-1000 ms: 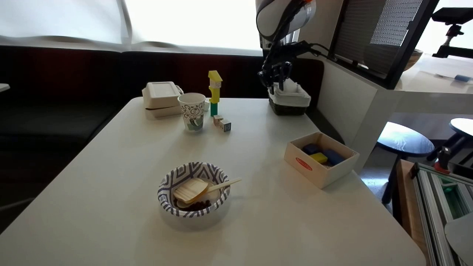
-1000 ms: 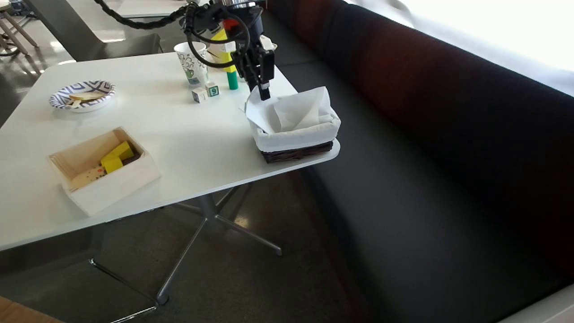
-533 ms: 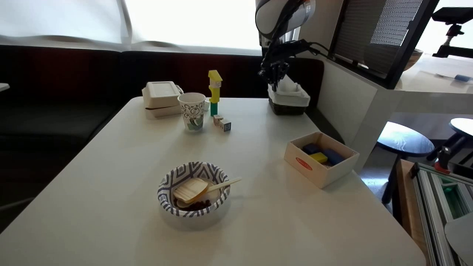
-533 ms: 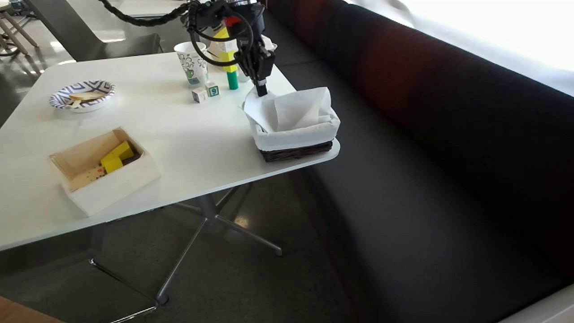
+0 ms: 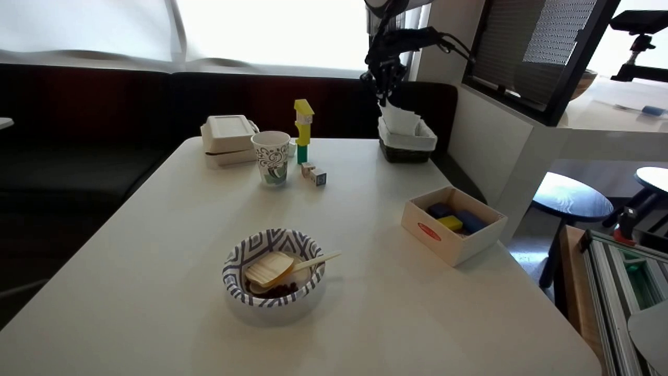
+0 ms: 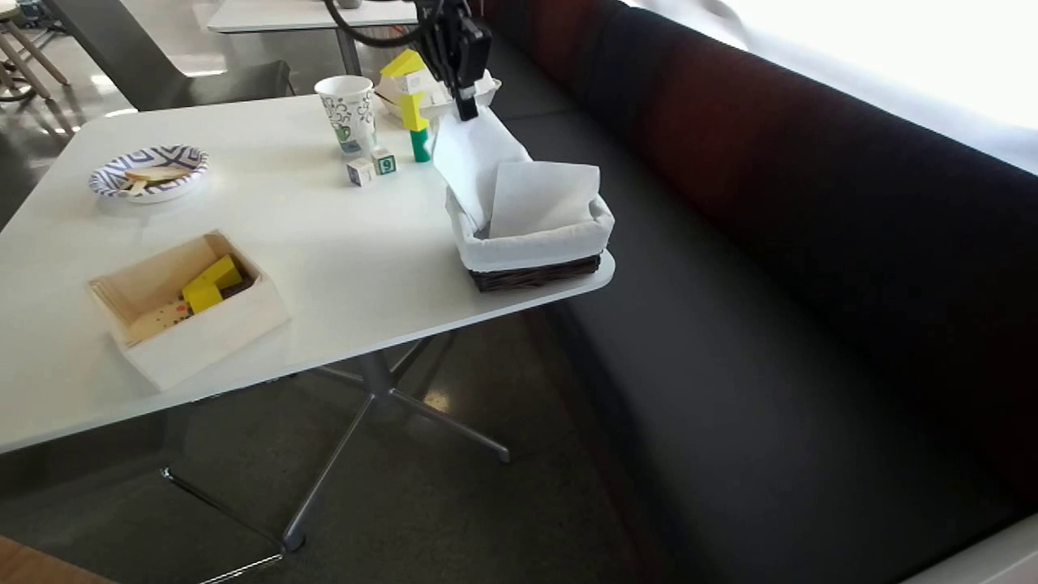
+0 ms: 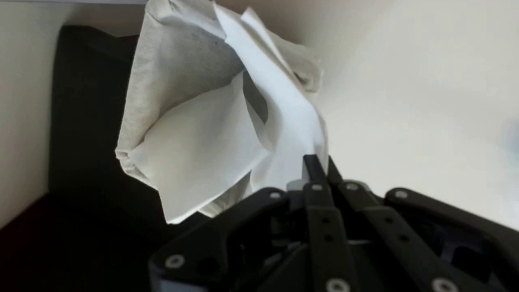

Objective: Take the paper towel out of the basket

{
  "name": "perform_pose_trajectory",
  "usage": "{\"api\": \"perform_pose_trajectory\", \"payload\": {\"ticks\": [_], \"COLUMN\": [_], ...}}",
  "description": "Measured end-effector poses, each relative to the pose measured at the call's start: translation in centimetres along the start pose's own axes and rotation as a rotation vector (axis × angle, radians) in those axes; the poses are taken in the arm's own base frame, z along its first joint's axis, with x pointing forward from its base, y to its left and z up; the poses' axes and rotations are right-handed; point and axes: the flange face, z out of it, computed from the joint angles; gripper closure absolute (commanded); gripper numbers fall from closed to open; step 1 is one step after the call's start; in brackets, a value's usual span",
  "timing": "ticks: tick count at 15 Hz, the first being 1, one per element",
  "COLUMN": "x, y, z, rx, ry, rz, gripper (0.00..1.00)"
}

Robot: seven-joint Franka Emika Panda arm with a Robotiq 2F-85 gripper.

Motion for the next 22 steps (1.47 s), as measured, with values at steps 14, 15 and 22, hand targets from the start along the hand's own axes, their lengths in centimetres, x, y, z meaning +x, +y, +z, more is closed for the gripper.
{"api": "perform_pose_trajectory", "payload": {"ticks": [14, 15, 22], "x": [-2.4, -2.4, -1.2], "y": [-5.8, -5.7, -4.7], "z": [-8.0, -8.0, -7.7], "rx": [-0.047, -0.048, -0.170], "ry": [0.372, 0.371, 0.593], "rz": [-0.281, -0.279, -0.443], "gripper": [1.00, 1.00, 1.00]}}
